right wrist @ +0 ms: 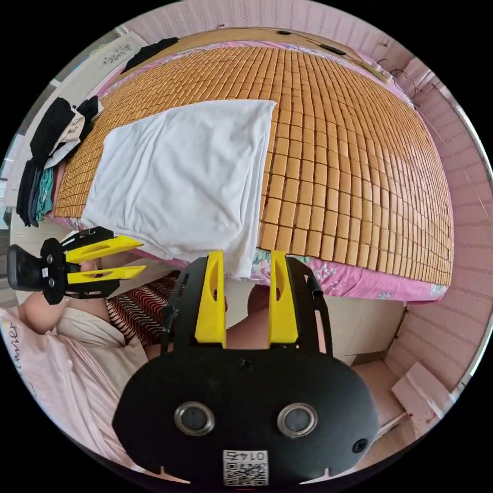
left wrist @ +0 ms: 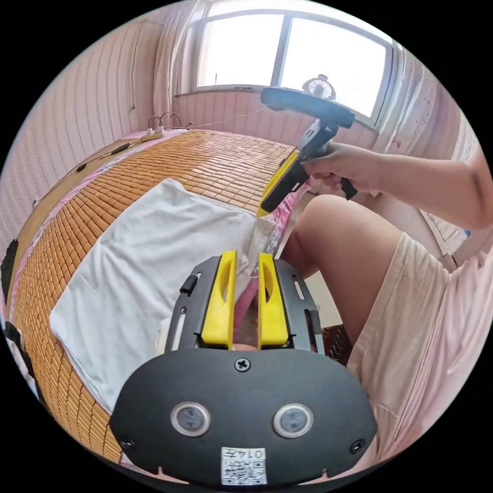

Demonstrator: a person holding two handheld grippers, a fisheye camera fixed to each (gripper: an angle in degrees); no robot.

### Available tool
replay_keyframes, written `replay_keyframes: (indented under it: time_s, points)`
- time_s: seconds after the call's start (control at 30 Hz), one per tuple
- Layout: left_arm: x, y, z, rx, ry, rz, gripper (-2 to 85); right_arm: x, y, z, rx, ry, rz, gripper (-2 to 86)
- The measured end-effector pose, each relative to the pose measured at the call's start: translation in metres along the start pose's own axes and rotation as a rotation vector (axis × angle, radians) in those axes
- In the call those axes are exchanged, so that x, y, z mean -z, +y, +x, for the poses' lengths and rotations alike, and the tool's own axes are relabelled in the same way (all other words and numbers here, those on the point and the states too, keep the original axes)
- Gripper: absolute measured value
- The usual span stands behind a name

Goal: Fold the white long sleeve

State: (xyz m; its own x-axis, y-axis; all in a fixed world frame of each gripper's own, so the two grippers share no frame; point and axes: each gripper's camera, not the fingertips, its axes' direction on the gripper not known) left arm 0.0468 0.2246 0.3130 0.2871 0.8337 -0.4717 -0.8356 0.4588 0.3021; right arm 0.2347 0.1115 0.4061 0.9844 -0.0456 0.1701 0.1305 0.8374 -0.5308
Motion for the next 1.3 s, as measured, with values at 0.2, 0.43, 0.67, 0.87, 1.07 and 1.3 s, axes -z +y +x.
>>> replay_keyframes:
  time_s: [0.2,0.43,0.67,0.87,1.07,1.3]
  points:
    - [-0.042,-0.046,0.017,-0.018,-0.02,-0.154,14.5,-0.034,0.039,0.07,-0.035,-0.226,-0.02,5.0]
    - [-0.066,-0.087,0.013,0.123,-0.089,-0.264,8.0,0.005,0.097,0.138,0.061,-0.717,0.226,1.3]
    - [-0.016,-0.069,0.03,0.088,-0.094,-0.223,0.4,-0.012,0.152,0.234,-0.184,-0.703,0.41,5.5]
    - [0.027,-0.043,0.039,0.115,-0.073,-0.18,0.3,-0.071,0.153,0.262,-0.296,-0.861,0.384,11.6]
    - [0.044,-0.032,0.042,0.096,-0.05,-0.195,0.2,-0.097,0.146,0.285,-0.389,-1.004,0.453,11.0]
    - [0.055,-0.038,0.034,0.056,-0.045,-0.113,0.2,-0.073,0.152,0.341,-0.408,-1.053,0.555,1.8]
